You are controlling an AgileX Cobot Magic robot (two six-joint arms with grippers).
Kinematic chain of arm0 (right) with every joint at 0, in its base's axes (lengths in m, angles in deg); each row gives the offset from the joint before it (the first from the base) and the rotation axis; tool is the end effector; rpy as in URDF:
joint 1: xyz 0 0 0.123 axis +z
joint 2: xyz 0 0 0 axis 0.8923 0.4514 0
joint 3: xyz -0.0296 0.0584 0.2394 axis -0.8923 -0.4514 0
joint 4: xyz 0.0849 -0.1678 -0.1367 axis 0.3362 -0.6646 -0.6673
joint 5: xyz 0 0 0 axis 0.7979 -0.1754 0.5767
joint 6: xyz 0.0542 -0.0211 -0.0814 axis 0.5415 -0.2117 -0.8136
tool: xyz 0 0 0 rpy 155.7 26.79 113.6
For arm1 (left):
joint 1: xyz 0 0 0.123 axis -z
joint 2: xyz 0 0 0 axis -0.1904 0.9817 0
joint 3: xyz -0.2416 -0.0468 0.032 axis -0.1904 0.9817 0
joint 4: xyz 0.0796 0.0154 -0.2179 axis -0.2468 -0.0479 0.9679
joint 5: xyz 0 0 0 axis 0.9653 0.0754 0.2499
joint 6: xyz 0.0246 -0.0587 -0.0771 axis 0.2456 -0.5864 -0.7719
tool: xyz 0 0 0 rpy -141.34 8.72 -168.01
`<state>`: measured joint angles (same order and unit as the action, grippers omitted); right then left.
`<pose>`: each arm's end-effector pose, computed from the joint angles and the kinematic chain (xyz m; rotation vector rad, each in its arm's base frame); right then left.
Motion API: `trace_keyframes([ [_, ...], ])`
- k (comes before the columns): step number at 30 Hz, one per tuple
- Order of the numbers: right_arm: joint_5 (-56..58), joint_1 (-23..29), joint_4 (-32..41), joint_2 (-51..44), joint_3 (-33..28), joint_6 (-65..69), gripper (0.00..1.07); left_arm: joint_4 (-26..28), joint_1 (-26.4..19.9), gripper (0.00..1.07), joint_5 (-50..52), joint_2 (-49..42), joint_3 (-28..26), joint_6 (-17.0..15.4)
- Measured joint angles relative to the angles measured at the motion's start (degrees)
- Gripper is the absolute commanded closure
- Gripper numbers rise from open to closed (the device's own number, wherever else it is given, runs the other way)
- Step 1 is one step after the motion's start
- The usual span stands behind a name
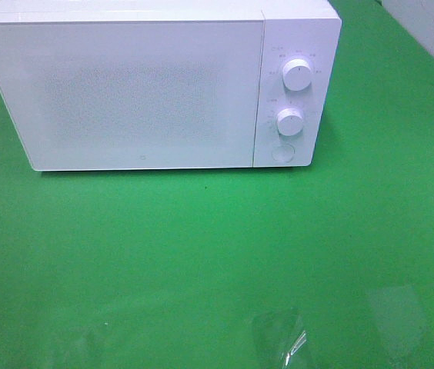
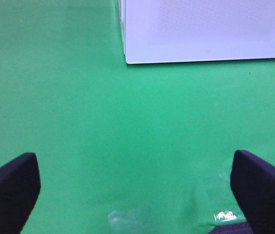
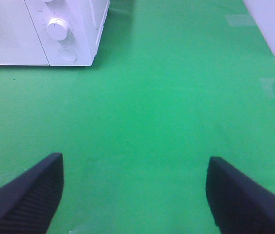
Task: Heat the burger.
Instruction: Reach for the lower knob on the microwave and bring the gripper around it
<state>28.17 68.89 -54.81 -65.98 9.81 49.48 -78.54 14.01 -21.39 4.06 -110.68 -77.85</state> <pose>0.0249 -0.0036 0.2684 0.0057 1.9929 0.0473 0.0292 -0.0094 0.2641 0.1070 2.0724 -0.1110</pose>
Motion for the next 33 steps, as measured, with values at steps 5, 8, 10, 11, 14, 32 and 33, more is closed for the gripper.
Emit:
trace_keyframes([
  [5,0.00,0.00,0.00,0.00,0.00,0.00,0.31,0.00,0.00,0.09,0.11,-2.12,0.06,0.00],
  [8,0.00,0.00,0.00,0.00,0.00,0.00,0.31,0.00,-0.17,0.09,0.29,-2.81,0.06,0.00],
  [10,0.00,0.00,0.00,0.00,0.00,0.00,0.31,0.00,-0.80,0.09,0.29,-2.81,0.06,0.00],
  [11,0.00,0.00,0.00,0.00,0.00,0.00,0.31,0.00,-1.83,0.09,0.29,-2.81,0.06,0.00],
  [14,0.00,0.00,0.00,0.00,0.00,0.00,0.31,0.00,-2.69,0.09,0.29,-2.81,0.06,0.00],
  [32,0.00,0.00,0.00,0.00,0.00,0.00,0.31,0.00,-2.86,0.09,0.29,-2.81,0.06,0.00],
  [33,0.00,0.00,0.00,0.00,0.00,0.00,0.31,0.00,-2.86,0.09,0.29,-2.81,0.06,0.00],
])
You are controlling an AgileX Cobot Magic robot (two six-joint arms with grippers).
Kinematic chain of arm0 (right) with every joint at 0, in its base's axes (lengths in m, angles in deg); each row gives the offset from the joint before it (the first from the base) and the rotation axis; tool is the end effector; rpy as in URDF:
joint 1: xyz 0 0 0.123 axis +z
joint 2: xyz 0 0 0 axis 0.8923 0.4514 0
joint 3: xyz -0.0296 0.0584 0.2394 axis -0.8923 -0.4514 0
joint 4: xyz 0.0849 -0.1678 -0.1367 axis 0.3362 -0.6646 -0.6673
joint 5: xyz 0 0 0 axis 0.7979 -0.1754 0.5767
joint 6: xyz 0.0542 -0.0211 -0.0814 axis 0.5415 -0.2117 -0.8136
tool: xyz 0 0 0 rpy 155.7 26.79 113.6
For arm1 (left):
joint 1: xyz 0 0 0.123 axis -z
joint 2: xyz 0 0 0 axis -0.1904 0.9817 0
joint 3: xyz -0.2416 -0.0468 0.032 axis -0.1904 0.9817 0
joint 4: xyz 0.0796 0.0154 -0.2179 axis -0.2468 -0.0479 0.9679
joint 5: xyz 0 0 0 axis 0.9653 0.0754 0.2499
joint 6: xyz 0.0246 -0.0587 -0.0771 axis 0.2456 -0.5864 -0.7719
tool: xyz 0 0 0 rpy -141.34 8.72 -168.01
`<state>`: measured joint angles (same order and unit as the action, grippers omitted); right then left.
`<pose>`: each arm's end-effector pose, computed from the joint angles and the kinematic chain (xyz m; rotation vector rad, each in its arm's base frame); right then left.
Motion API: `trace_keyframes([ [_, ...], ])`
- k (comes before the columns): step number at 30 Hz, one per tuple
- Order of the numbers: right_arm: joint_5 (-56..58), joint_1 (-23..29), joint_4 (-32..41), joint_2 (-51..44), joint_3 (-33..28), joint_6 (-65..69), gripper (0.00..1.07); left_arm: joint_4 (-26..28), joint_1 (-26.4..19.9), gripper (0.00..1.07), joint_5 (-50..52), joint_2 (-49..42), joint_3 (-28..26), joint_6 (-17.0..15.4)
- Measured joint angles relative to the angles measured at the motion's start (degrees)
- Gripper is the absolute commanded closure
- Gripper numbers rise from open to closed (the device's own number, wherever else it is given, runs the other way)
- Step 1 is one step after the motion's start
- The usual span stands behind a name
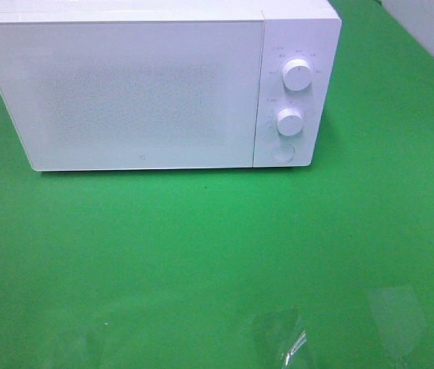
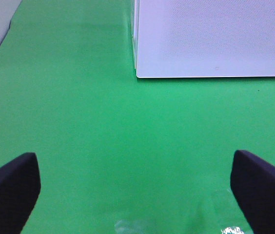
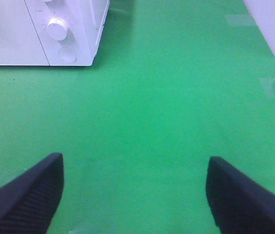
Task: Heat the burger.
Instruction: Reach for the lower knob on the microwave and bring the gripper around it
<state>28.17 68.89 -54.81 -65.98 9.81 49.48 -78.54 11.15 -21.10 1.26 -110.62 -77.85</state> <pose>0.0249 -0.0036 0.2684 0.0057 1.9929 0.0473 0.0230 -0.0079 0.2656 0.0561 2.0207 -0.0783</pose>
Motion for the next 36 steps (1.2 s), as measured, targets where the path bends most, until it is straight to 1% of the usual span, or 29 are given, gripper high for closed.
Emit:
trace_keyframes([
  [10,0.00,0.00,0.00,0.00,0.00,0.00,0.31,0.00,0.00,0.09,0.00,0.00,0.00,0.00],
  [16,-1.20,0.00,0.00,1.78,1.95,0.00,0.31,0.00,0.00,0.09,0.00,0.00,0.00,0.00],
  [18,-5.56,0.00,0.00,6.30,2.12,0.00,0.31,0.00,0.00,0.09,0.00,0.00,0.00,0.00],
  [19,-5.56,0.00,0.00,6.30,2.12,0.00,0.31,0.00,0.00,0.09,0.00,0.00,0.00,0.00],
  [20,-8.59,0.00,0.00,8.88,2.12,0.00,0.31,0.00,0.00,0.09,0.00,0.00,0.00,0.00],
  [21,-8.59,0.00,0.00,8.88,2.12,0.00,0.31,0.00,0.00,0.09,0.00,0.00,0.00,0.00],
  [22,-11.63,0.00,0.11,10.83,2.12,0.00,0.31,0.00,0.00,0.09,0.00,0.00,0.00,0.00],
  [25,-13.35,0.00,0.17,11.97,2.12,0.00,0.31,0.00,0.00,0.09,0.00,0.00,0.00,0.00],
  [26,-16.84,0.00,0.17,14.27,2.01,0.00,0.31,0.00,0.00,0.09,0.00,0.00,0.00,0.00],
  [27,-16.84,0.00,0.17,14.27,2.01,0.00,0.31,0.00,0.00,0.09,0.00,0.00,0.00,0.00],
  [29,-23.84,0.00,0.29,18.28,1.15,0.00,0.31,0.00,0.00,0.09,0.00,0.00,0.00,0.00],
  [32,-26.93,0.00,0.29,20.11,0.46,0.00,0.31,0.00,0.00,0.09,0.00,0.00,0.00,0.00],
  [33,-30.65,0.00,0.34,22.29,-0.34,0.00,0.31,0.00,0.00,0.09,0.00,0.00,0.00,0.00],
  [34,-30.65,0.00,0.34,22.29,-0.34,0.00,0.31,0.00,0.00,0.09,0.00,0.00,0.00,0.00],
  [35,-34.38,0.00,0.34,24.64,-1.09,0.00,0.31,0.00,0.00,0.09,0.00,0.00,0.00,0.00],
  [36,-34.38,0.00,0.34,24.64,-1.09,0.00,0.31,0.00,0.00,0.09,0.00,0.00,0.00,0.00],
])
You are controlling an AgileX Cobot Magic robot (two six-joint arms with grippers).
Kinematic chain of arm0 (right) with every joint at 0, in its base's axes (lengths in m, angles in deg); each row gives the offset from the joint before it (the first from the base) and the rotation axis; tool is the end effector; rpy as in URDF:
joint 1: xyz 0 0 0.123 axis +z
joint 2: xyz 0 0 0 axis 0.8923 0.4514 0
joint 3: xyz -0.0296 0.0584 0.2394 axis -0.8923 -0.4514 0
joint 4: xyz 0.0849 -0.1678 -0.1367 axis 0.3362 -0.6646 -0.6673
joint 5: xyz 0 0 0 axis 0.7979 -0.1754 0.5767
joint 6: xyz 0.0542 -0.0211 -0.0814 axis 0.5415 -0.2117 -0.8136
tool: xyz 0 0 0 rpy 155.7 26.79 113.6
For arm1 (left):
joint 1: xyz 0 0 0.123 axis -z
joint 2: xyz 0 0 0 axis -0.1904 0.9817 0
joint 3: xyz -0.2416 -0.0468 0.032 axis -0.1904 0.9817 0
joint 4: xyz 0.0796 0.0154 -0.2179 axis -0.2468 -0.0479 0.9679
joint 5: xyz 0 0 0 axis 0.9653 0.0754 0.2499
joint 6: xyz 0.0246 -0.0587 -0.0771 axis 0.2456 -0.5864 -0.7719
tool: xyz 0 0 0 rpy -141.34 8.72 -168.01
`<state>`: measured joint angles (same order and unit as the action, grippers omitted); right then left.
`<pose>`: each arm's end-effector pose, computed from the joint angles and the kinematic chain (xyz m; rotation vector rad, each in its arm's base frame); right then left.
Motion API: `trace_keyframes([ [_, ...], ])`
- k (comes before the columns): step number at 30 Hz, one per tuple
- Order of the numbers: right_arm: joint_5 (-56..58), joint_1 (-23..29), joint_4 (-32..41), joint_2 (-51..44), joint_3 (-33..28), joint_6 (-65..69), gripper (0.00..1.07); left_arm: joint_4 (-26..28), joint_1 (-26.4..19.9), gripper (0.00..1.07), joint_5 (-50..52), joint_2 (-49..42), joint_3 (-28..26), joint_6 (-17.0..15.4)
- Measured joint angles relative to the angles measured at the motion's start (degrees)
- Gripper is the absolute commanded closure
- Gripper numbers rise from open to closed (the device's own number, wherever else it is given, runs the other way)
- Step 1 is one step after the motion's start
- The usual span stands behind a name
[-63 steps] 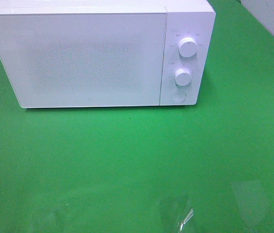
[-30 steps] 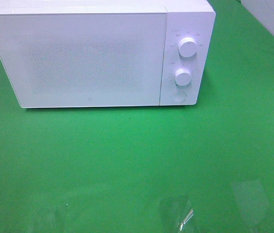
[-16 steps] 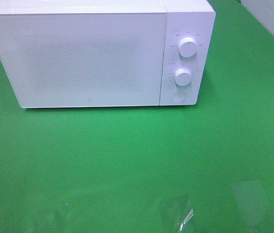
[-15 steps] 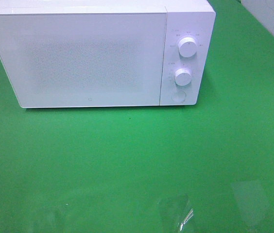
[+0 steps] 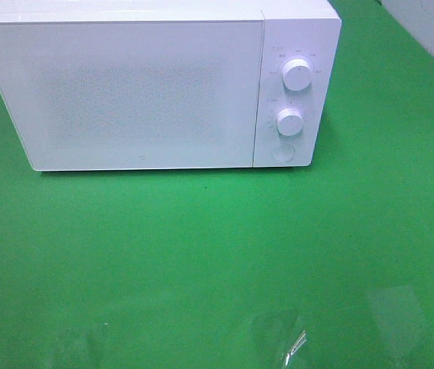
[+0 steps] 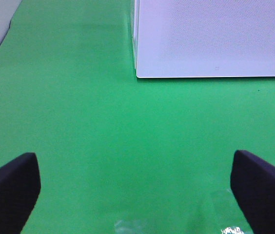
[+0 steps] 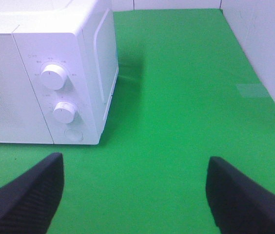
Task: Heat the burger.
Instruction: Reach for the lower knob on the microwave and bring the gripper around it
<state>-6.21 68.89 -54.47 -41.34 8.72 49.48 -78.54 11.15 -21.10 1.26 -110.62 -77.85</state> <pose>0.1143 0.0088 0.2890 -0.0327 1.8431 0.0769 0.0230 -0.0079 0.2656 0.0561 2.0207 -0.0783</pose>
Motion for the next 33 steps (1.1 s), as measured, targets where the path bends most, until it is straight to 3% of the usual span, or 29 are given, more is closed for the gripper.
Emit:
trace_keyframes([
  [15,-26.99,0.00,0.00,20.00,-2.46,0.00,0.31,0.00,0.00,0.09,0.00,0.00,0.00,0.00],
  [33,-49.96,0.00,2.35,41.88,-2.58,-5.10,0.31,0.00,0.00,0.09,0.00,0.00,0.00,0.00],
])
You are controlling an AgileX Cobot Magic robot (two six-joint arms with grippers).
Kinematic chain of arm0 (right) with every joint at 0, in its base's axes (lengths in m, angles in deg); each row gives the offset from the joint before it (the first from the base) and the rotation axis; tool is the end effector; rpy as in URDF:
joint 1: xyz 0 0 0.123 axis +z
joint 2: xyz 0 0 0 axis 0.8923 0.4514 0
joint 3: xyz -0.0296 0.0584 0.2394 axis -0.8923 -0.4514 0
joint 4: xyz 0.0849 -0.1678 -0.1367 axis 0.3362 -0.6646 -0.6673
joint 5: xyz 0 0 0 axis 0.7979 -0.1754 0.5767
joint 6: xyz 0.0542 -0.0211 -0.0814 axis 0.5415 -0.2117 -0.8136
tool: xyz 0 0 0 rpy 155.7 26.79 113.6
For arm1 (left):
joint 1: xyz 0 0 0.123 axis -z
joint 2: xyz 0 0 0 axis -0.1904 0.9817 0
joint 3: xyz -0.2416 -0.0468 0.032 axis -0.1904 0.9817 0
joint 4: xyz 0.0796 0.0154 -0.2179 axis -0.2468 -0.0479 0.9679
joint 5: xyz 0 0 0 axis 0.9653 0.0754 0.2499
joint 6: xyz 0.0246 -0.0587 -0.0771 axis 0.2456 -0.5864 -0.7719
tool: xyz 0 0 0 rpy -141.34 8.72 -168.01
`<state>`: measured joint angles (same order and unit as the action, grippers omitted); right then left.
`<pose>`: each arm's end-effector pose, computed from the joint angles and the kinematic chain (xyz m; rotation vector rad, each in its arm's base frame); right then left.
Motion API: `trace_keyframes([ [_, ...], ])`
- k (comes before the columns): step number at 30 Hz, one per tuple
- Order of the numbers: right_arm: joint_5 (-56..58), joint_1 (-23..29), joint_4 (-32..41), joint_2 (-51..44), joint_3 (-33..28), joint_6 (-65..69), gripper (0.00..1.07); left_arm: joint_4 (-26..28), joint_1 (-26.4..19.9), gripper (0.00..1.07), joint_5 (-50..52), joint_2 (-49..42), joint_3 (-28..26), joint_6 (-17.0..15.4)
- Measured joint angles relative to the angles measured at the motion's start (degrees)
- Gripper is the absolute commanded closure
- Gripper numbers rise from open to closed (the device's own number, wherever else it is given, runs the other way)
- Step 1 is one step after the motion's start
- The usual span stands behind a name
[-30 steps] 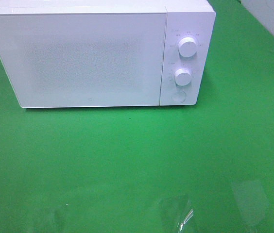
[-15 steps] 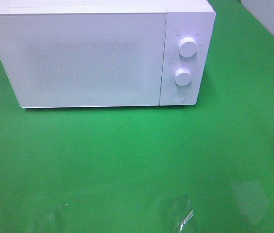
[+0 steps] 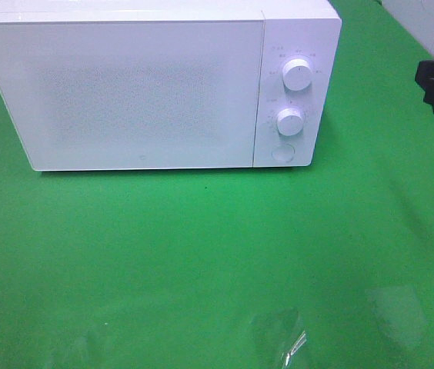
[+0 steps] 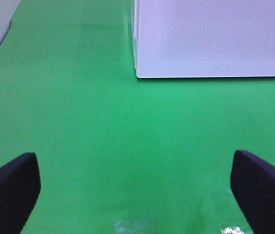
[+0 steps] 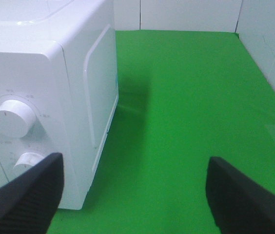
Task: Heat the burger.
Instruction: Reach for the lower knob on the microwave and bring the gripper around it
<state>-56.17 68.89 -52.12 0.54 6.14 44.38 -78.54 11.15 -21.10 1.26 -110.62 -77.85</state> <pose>0.2345 0.0245 0.2276 -0.1008 1.7454 0.0776 0.0230 -0.0079 0.2656 0.0561 2.0207 -0.0783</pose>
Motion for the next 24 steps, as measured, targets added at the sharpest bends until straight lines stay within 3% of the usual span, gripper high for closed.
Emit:
trace_keyframes([
  [2,-7.28,0.00,3.84,5.04,0.00,-4.01,0.31,0.00,0.00,0.09,0.00,0.00,0.00,0.00],
  [9,-13.92,2.81,10.54,9.74,-0.17,-9.34,0.31,0.00,0.00,0.09,0.00,0.00,0.00,0.00],
  [11,-18.96,8.19,18.05,13.29,-0.17,-14.67,0.31,0.00,0.00,0.09,0.06,0.00,0.00,0.00],
  [15,-22.80,13.87,25.50,15.87,-0.17,-18.56,0.31,0.00,0.00,0.09,0.06,0.00,0.00,0.00],
  [18,-23.72,15.30,27.27,16.33,-0.17,-19.19,0.31,0.00,0.00,0.09,0.06,0.00,0.00,0.00],
  [20,-27.50,20.91,32.72,17.76,-0.17,-20.57,0.31,0.00,0.00,0.09,0.06,0.00,0.00,0.00],
  [24,-31.80,26.70,35.75,19.60,-0.17,-21.89,0.31,0.00,0.00,0.09,0.06,0.00,0.00,0.00],
])
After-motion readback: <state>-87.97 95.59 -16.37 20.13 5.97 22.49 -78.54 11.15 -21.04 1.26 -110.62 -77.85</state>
